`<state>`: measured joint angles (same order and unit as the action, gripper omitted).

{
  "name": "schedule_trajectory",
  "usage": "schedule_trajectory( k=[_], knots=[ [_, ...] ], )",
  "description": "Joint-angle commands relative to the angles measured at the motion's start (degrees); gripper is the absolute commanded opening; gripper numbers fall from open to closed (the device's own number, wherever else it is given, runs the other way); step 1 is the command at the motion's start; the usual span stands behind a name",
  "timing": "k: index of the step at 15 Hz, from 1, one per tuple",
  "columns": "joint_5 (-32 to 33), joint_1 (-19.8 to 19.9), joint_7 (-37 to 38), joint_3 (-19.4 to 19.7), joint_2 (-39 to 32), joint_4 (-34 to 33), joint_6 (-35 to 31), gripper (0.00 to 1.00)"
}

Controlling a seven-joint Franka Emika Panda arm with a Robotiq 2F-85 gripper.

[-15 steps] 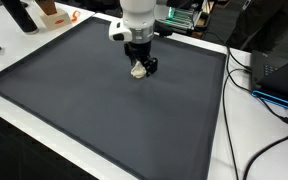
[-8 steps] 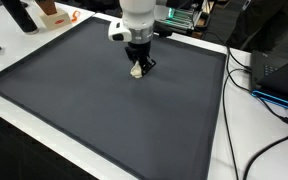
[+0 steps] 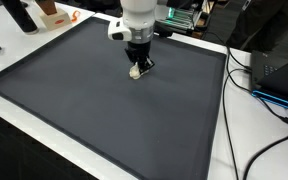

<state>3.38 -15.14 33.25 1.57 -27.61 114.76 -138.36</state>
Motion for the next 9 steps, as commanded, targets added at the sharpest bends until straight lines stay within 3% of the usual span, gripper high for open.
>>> schedule_trajectory(
  k=[1, 3, 4, 6, 9],
  knots=[
    [2.4, -1.3, 2.7, 1.1, -0.7, -0.6, -0.1, 0.03],
    [2.6, -1.3, 2.7, 1.1, -0.8, -0.7, 0.1, 0.03],
    [2.5, -1.2, 2.8, 0.9, -0.7, -0.6, -0.1, 0.39],
    [2.5, -1.2, 2.7, 0.8, -0.7, -0.7, -0.1, 0.45],
    [1.8, -0.7, 1.9, 0.4, -0.7, -1.0, 0.3, 0.68]
  ],
)
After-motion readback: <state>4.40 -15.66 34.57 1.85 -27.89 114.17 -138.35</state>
